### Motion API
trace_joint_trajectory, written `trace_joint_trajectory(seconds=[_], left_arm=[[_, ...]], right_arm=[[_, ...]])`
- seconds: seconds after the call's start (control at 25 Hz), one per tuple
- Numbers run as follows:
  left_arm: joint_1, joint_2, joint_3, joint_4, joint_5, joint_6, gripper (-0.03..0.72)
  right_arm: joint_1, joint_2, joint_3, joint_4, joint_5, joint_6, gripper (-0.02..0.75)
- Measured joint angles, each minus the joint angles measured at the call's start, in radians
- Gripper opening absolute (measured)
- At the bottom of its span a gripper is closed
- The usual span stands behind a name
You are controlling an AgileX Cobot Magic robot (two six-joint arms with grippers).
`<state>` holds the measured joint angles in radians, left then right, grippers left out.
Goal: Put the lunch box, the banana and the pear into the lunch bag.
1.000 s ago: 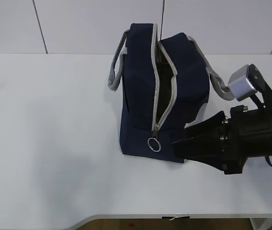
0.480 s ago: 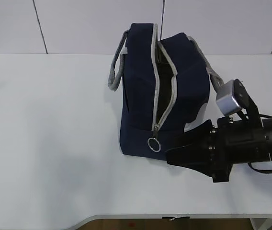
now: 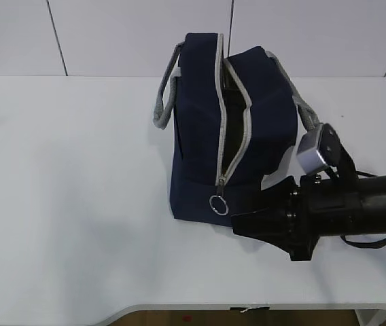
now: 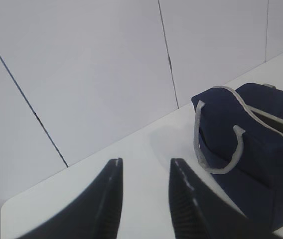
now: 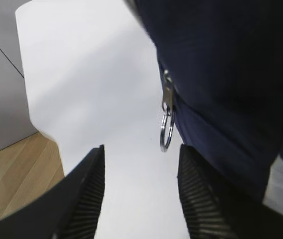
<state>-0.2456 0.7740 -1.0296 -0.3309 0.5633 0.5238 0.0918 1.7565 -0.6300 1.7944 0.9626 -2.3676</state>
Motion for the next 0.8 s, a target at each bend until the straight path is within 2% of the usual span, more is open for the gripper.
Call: trace_joint_trajectory(seconds=[0.48,0.8], left_arm=[[0.000,0.000,0.000,0.000,-0.002,0.000,0.239],[0.000,0.004,0.000,-0.019,-0.002,0.000,0.239]], right_arm=[[0.034,0.081,-0.035,0.008,0.020,-0.018,0.351],[0.045,0.089,-0.067,0.010,-0.019,-0.018,0.315]])
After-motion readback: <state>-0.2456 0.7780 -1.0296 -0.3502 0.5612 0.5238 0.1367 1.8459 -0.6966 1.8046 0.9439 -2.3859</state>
